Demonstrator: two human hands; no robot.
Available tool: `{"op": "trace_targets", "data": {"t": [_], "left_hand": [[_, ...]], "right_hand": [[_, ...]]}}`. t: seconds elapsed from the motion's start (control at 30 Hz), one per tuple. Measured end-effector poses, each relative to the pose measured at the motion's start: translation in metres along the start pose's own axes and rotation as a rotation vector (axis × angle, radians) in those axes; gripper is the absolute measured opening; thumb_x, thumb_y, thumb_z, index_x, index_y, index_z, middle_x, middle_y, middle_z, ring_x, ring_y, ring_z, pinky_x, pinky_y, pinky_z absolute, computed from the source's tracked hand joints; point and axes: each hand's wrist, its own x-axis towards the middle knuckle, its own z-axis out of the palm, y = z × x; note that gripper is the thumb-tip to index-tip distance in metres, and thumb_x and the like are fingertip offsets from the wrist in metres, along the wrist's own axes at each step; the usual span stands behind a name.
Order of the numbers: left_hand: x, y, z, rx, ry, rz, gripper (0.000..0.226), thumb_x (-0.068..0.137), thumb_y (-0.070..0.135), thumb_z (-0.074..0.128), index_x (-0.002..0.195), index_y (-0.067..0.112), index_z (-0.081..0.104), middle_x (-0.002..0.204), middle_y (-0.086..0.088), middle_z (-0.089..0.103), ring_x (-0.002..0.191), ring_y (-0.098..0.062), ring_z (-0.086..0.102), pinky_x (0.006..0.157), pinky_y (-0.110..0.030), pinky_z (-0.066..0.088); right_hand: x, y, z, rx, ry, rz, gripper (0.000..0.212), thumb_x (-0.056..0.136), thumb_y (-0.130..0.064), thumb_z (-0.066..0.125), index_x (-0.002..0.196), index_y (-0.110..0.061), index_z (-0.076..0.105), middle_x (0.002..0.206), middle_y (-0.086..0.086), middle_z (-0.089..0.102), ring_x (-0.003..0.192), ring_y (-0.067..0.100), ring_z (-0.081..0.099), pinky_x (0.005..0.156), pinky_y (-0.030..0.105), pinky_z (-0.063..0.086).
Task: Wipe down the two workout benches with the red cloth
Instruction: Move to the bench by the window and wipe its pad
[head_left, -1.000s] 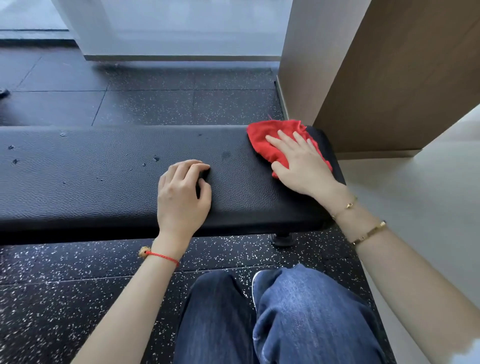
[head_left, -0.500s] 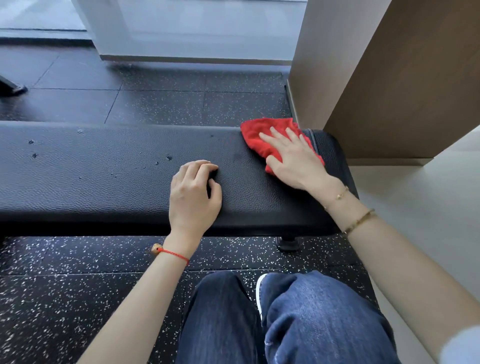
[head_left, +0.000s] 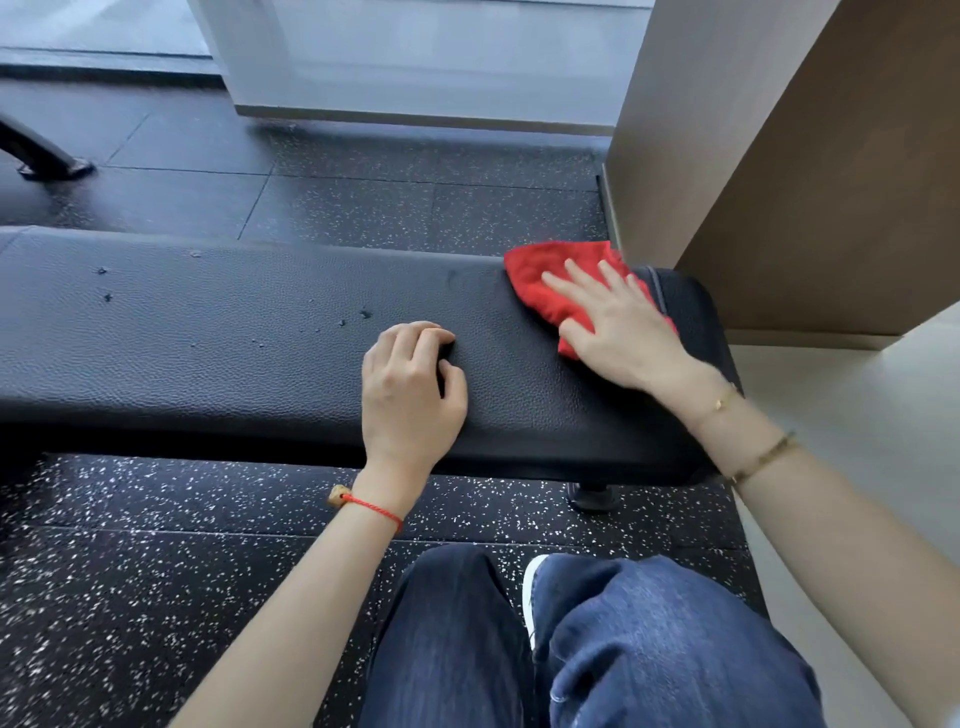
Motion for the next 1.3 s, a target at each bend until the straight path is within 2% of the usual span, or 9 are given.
{"op": "trace_targets", "data": {"t": [0.13,0.27,0.37,0.5,0.63,0.77,0.9,1.13,1.3], "left_hand": [[0.001,0.002,-0.002,0.015,-0.016,-0.013,0.022,0.083,0.012,0.056,0.103,0.012,0.065,0.112,-0.002,0.065,0.112,-0.027,0.056,0.099,-0.041,0.043],[0.002,0.001,-0.002,0.016,-0.014,-0.009,0.023,0.082,0.011,0.055,0.103,0.012,0.066,0.111,-0.002,0.065,0.111,-0.027,0.057,0.099,-0.042,0.044],[0.002,0.000,-0.001,0.017,-0.005,-0.003,0.023,0.081,0.011,0.056,0.102,0.012,0.066,0.111,-0.002,0.066,0.110,-0.027,0.057,0.099,-0.041,0.044],[0.001,0.000,0.000,0.007,0.007,-0.003,0.022,0.082,0.012,0.056,0.102,0.012,0.066,0.111,-0.002,0.065,0.111,-0.027,0.057,0.099,-0.041,0.043],[0.001,0.001,0.001,0.019,0.011,-0.009,0.022,0.082,0.012,0.056,0.102,0.012,0.065,0.111,-0.002,0.065,0.111,-0.027,0.057,0.099,-0.041,0.043],[0.001,0.001,0.001,0.025,0.003,-0.016,0.023,0.082,0.012,0.055,0.103,0.013,0.066,0.111,-0.002,0.065,0.112,-0.027,0.057,0.099,-0.041,0.043],[0.001,-0.001,0.002,0.020,0.015,-0.006,0.025,0.081,0.010,0.056,0.103,0.011,0.066,0.110,-0.004,0.066,0.110,-0.028,0.057,0.098,-0.041,0.044],[0.000,-0.001,0.004,0.011,0.036,0.007,0.022,0.082,0.013,0.054,0.100,0.013,0.065,0.109,-0.001,0.066,0.108,-0.025,0.057,0.097,-0.037,0.043],[0.000,-0.002,0.004,0.017,0.029,0.001,0.023,0.081,0.014,0.053,0.101,0.014,0.065,0.109,0.000,0.066,0.108,-0.025,0.056,0.096,-0.036,0.041]], "right_hand": [[0.059,-0.036,0.002,-0.016,-0.039,0.043,0.056,0.098,-0.041,0.035,0.152,-0.040,0.020,0.163,-0.007,0.013,0.150,0.028,0.006,0.122,0.046,-0.003],[0.055,-0.074,0.012,-0.052,-0.042,-0.162,0.058,0.097,-0.042,0.037,0.152,-0.041,0.020,0.163,-0.009,0.012,0.151,0.027,0.004,0.121,0.047,-0.004],[0.024,-0.057,0.015,-0.019,-0.015,-0.271,0.058,0.095,-0.040,0.041,0.150,-0.042,0.026,0.161,-0.012,0.017,0.151,0.023,0.006,0.122,0.046,-0.001],[0.023,-0.020,0.007,-0.006,0.006,-0.113,0.058,0.095,-0.038,0.042,0.151,-0.042,0.026,0.161,-0.012,0.018,0.151,0.023,0.008,0.122,0.044,0.001],[0.065,-0.039,0.004,-0.023,-0.035,0.009,0.056,0.097,-0.043,0.034,0.152,-0.041,0.021,0.162,-0.010,0.016,0.150,0.026,0.007,0.122,0.046,-0.002],[0.063,-0.076,0.015,-0.067,-0.033,-0.160,0.058,0.097,-0.043,0.035,0.152,-0.042,0.019,0.163,-0.010,0.015,0.151,0.025,0.007,0.121,0.049,-0.002],[0.011,-0.061,0.019,-0.014,-0.008,-0.322,0.059,0.093,-0.043,0.038,0.151,-0.043,0.024,0.161,-0.013,0.018,0.151,0.022,0.007,0.121,0.048,0.000],[0.005,-0.004,0.002,-0.004,0.044,0.090,0.059,0.096,-0.043,0.041,0.151,-0.042,0.022,0.163,-0.008,0.013,0.151,0.025,0.007,0.122,0.046,0.000],[-0.035,-0.029,0.014,-0.125,0.041,-0.091,0.066,0.093,-0.055,0.037,0.153,-0.040,0.016,0.163,-0.007,0.014,0.151,0.026,0.008,0.121,0.051,-0.003]]}}
